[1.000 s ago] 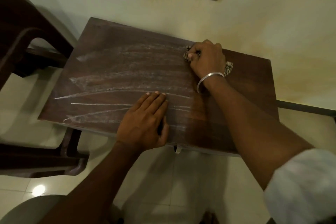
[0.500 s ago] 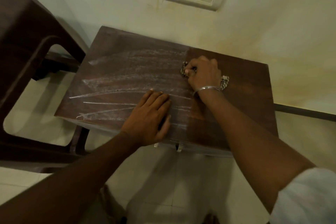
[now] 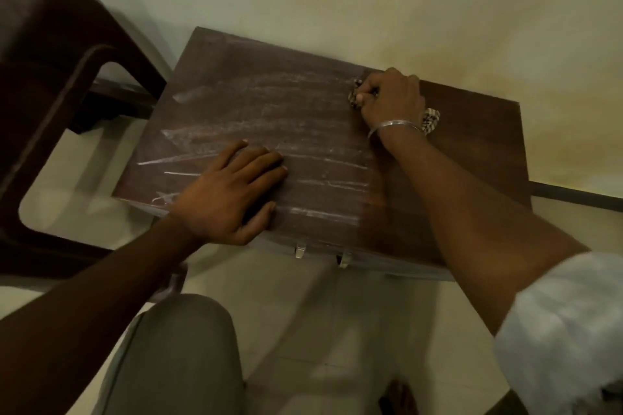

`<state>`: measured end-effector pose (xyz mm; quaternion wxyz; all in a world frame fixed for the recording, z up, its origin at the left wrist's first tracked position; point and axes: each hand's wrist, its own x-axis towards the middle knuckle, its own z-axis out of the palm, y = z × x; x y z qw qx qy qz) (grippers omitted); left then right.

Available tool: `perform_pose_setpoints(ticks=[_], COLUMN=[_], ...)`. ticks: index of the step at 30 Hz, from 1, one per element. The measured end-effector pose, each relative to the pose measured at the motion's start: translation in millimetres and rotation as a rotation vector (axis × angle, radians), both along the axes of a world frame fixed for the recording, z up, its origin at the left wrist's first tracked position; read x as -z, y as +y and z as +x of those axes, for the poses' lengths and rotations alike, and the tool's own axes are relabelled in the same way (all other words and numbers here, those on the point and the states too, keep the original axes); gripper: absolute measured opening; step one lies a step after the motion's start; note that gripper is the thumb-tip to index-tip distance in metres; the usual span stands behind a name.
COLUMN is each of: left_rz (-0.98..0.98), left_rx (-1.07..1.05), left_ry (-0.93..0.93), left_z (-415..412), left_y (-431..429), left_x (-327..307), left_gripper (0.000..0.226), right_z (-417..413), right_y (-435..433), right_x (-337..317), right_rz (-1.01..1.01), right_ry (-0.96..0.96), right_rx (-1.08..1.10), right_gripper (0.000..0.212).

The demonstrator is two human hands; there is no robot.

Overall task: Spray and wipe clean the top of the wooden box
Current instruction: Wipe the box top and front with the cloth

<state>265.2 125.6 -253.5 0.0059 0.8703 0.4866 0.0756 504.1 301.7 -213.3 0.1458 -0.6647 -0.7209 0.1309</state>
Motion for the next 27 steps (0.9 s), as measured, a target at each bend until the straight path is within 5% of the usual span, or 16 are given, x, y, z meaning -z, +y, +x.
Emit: perform_pose_setpoints(ticks=[27], left_rz=[-0.048], left_rx=[-0.096], left_ry=[0.05], left_z=[4.1], left_y=[-4.4], left_x=[-6.2], left_gripper=[0.063], right_z=[3.4], right_y=[-79.6], right_x=[10.6], right_rz=[0.085], right_ry=[0.033], right_rx=[-0.013], right_gripper=[0.01])
